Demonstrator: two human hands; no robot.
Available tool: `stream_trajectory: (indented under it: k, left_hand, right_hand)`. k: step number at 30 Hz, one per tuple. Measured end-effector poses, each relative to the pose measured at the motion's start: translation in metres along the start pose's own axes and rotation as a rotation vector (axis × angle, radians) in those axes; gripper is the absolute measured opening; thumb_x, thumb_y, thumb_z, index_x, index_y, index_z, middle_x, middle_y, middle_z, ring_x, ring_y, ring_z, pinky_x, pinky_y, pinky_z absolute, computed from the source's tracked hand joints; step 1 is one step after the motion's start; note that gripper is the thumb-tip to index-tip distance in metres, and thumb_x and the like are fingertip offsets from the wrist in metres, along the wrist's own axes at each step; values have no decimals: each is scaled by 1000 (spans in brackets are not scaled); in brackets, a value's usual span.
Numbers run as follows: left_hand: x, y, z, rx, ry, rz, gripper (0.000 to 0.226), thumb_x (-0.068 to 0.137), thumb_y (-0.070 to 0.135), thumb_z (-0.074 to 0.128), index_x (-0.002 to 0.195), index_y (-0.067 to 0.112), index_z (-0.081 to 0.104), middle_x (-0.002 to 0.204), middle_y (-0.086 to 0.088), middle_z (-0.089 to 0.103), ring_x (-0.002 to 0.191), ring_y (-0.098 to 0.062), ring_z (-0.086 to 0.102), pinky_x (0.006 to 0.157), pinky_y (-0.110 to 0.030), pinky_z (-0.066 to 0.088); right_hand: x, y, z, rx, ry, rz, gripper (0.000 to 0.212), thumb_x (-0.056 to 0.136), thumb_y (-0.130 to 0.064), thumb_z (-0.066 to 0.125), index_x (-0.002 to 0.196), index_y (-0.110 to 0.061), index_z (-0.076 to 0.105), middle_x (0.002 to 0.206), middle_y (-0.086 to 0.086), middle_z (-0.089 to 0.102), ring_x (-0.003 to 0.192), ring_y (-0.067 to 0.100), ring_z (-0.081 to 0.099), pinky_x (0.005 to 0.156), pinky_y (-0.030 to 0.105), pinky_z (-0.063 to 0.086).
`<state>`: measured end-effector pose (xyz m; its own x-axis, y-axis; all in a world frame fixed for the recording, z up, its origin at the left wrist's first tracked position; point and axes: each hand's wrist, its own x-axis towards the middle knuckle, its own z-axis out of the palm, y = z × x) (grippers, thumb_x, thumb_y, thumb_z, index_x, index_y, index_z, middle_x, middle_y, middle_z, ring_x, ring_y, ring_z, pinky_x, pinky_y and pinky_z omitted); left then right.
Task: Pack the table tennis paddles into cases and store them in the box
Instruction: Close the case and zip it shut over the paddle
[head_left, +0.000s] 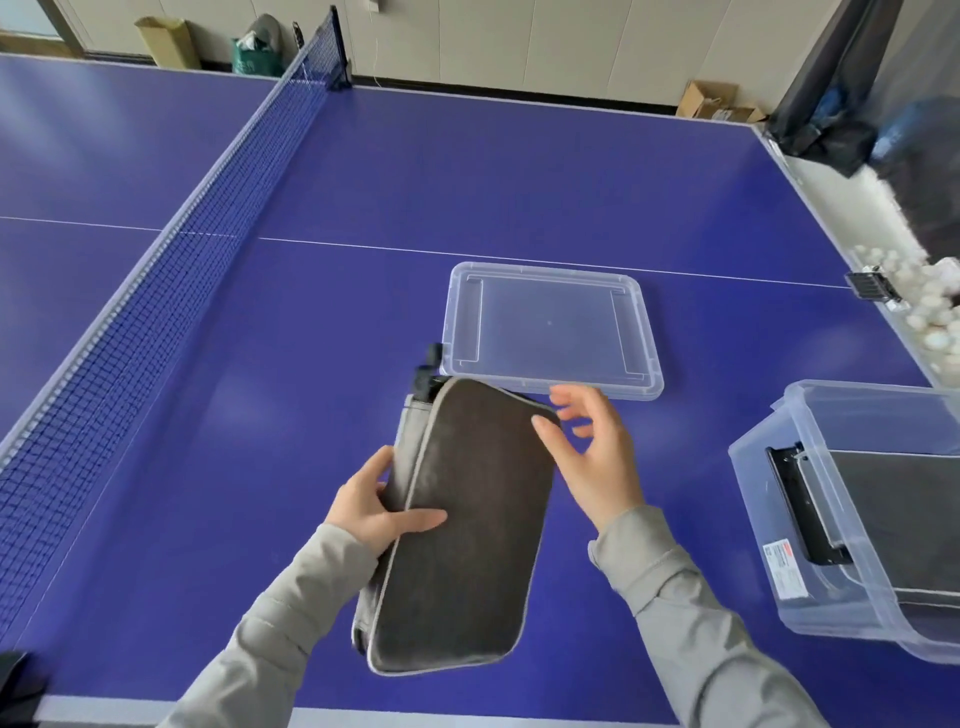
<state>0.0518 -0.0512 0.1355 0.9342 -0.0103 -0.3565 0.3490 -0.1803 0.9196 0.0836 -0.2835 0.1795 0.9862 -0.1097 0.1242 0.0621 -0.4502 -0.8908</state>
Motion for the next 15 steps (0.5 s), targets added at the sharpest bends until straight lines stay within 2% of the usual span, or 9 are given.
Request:
stream_trajectory:
  k: [3,6,7,9,11,13,15]
  left_hand:
    - [2,-12,-6,-399,160,-36,52,38,15,89,81,25,61,80,-9,73,69,-24,71,58,-31,56]
    - [6,-19,-5,-665,304,-107,49,45,11,87,83,25,60,88,-9,68,74,-28,67,73,-41,52]
    - [7,-19,-4,-749,331,-125,44,54,11,84,88,26,60,90,-8,68,78,-28,66,77,-45,51]
    - [10,-17,2,-921,363,-147,36,70,6,74,95,27,59,92,-2,71,81,-24,70,75,-49,55]
    - [11,-14,6,-1011,376,-151,37,74,6,69,99,30,56,93,2,72,79,-19,72,70,-51,55]
    - [8,-15,9,-1027,367,-161,44,69,10,70,104,30,54,97,2,71,78,-18,72,73,-55,53]
    - [4,-17,12,-1021,344,-179,49,66,12,70,108,30,52,100,2,70,78,-17,72,70,-54,55]
  right_hand:
    - [-25,19,4,153,33,279,40,83,-19,70,118,-26,50,120,-3,56,105,9,55,89,28,45]
    - [-53,29,16,390,74,512,47,84,-23,69,124,-32,45,127,-1,53,110,8,55,87,22,43]
    - [-60,30,22,481,66,581,48,83,-26,68,125,-33,44,127,-1,54,111,9,56,88,24,43]
    - [-68,27,36,696,32,704,54,79,-33,68,127,-33,43,124,1,58,113,15,59,89,31,46]
    - [-66,19,48,900,33,768,63,71,-37,68,129,-30,44,112,1,66,100,19,62,78,33,50]
    - [-58,9,57,968,49,774,64,67,-37,71,126,-31,47,96,-3,72,84,17,63,64,30,51]
    - [-53,5,64,928,78,755,56,72,-32,74,122,-32,48,94,-3,74,87,18,68,64,30,54]
